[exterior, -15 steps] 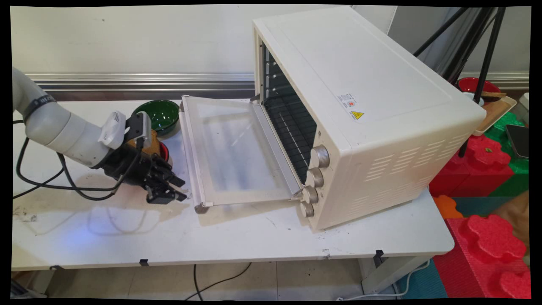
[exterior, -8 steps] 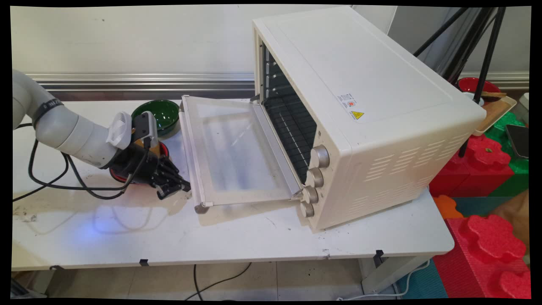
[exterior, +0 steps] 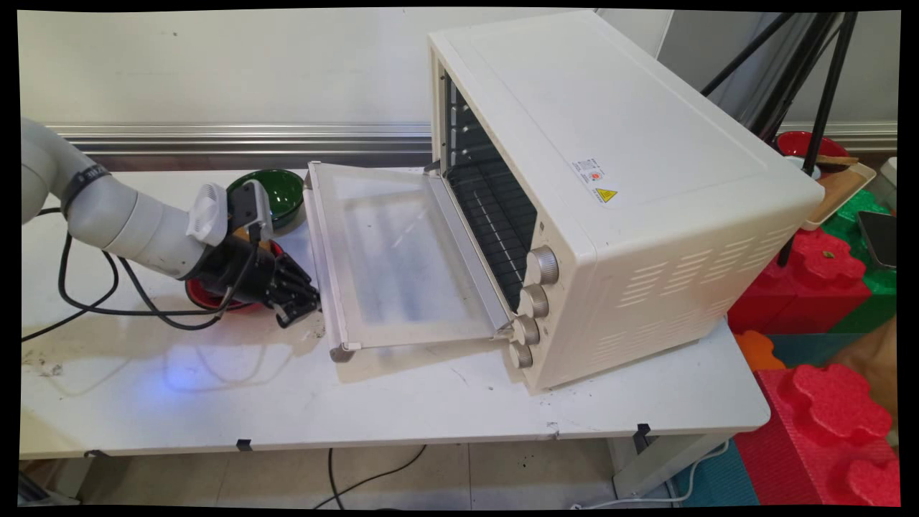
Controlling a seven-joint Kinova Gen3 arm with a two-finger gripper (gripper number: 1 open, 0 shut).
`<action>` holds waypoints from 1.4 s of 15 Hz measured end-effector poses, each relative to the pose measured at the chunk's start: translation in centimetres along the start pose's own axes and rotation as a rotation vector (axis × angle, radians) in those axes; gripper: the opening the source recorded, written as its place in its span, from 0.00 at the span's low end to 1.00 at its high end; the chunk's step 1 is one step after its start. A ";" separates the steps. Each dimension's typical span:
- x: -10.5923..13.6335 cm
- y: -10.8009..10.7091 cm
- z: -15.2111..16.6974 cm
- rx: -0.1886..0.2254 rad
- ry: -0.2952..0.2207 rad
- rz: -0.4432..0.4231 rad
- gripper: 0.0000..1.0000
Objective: Close the oven
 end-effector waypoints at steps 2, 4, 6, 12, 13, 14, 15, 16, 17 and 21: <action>0.2 -0.1 -0.2 0.006 0.013 0.001 0.00; 0.4 -0.3 -0.7 0.014 0.030 0.004 0.00; 0.8 -0.5 -1.3 0.021 0.050 0.009 0.00; 2.5 -1.1 -3.0 0.039 0.117 0.025 0.00; 2.9 -1.3 -3.3 0.043 0.131 0.028 0.00; 3.4 -1.4 -3.6 0.046 0.147 0.031 0.00; 3.9 -1.6 -3.9 0.049 0.161 0.035 0.00; 4.5 -1.8 -4.0 0.049 0.174 0.043 0.00; 5.0 -1.9 -4.2 0.053 0.188 0.048 0.00; 6.7 -2.4 -4.5 0.058 0.228 0.063 0.00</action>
